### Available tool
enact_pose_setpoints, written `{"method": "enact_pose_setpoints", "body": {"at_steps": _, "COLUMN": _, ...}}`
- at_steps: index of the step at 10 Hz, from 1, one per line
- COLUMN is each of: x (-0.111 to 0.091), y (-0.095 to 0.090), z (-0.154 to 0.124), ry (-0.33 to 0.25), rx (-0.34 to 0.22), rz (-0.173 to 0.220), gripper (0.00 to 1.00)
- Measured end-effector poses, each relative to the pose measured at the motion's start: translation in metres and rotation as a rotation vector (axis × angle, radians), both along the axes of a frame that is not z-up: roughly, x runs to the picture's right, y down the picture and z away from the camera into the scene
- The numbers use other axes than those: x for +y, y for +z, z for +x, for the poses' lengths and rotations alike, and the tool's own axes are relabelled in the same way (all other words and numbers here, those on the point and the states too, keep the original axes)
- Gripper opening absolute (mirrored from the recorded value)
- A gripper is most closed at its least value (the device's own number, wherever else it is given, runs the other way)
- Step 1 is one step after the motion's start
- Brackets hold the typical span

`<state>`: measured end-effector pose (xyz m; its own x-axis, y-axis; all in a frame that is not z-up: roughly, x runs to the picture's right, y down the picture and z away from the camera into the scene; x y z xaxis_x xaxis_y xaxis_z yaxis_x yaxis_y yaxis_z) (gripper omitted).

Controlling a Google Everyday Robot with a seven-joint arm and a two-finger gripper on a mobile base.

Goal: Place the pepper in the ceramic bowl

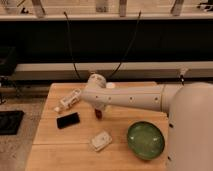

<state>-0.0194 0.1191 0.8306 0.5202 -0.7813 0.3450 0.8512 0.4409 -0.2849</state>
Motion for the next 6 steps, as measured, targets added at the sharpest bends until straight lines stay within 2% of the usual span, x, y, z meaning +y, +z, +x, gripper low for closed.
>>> {"method": "enact_pose_setpoints", "body": {"at_steps": 4, "x": -0.004, "y": -0.002, "z": -0.005, "ry": -0.023, "rx": -0.028, "rz": 0.003, "gripper": 0.8}}
{"method": "enact_pose_setpoints", "body": {"at_steps": 6, "x": 0.0, "y": 0.005, "z": -0.015, "ry": -0.039, "rx": -0.05, "rz": 0.005, "gripper": 0.8}}
